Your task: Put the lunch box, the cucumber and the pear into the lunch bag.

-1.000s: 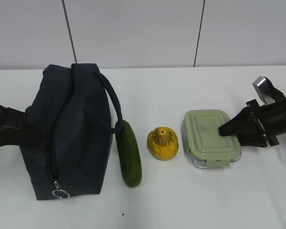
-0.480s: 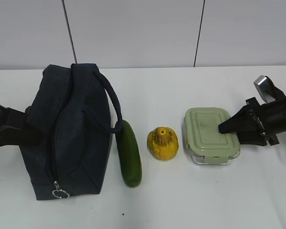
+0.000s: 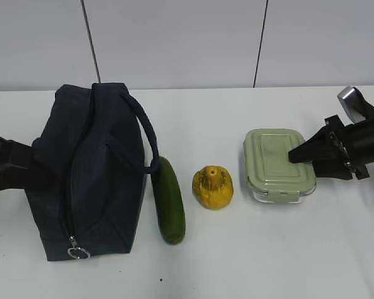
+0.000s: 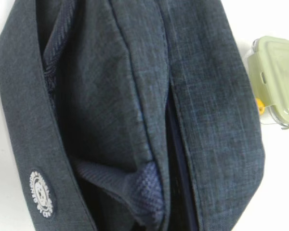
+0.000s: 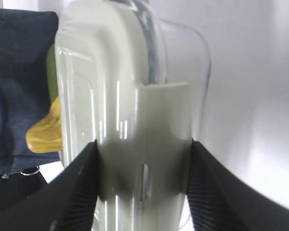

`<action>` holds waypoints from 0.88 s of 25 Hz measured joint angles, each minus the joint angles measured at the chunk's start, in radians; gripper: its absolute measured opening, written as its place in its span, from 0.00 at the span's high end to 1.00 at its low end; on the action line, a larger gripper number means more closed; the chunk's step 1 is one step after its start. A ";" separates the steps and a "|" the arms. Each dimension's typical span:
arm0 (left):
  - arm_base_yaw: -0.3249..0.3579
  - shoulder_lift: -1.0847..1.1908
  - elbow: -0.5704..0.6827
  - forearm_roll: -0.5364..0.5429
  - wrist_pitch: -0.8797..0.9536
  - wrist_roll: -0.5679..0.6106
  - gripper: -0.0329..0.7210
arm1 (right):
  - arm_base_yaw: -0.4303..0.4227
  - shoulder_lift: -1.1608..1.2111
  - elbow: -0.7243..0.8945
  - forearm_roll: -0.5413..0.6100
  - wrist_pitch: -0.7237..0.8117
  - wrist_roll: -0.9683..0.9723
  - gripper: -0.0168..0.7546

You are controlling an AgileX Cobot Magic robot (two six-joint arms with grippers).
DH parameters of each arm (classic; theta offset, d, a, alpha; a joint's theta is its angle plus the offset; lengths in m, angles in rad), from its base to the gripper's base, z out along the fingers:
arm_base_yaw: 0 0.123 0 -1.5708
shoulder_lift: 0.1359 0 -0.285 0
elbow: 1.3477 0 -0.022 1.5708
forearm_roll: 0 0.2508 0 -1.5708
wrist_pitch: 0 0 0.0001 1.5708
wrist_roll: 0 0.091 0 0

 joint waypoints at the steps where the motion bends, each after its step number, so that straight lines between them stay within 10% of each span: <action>1: 0.000 0.000 0.000 0.001 -0.003 0.000 0.98 | 0.000 -0.007 0.000 0.002 0.000 0.007 0.46; 22: 0.000 0.000 0.000 0.002 -0.036 0.000 0.98 | 0.085 -0.200 0.005 0.089 0.000 0.119 0.46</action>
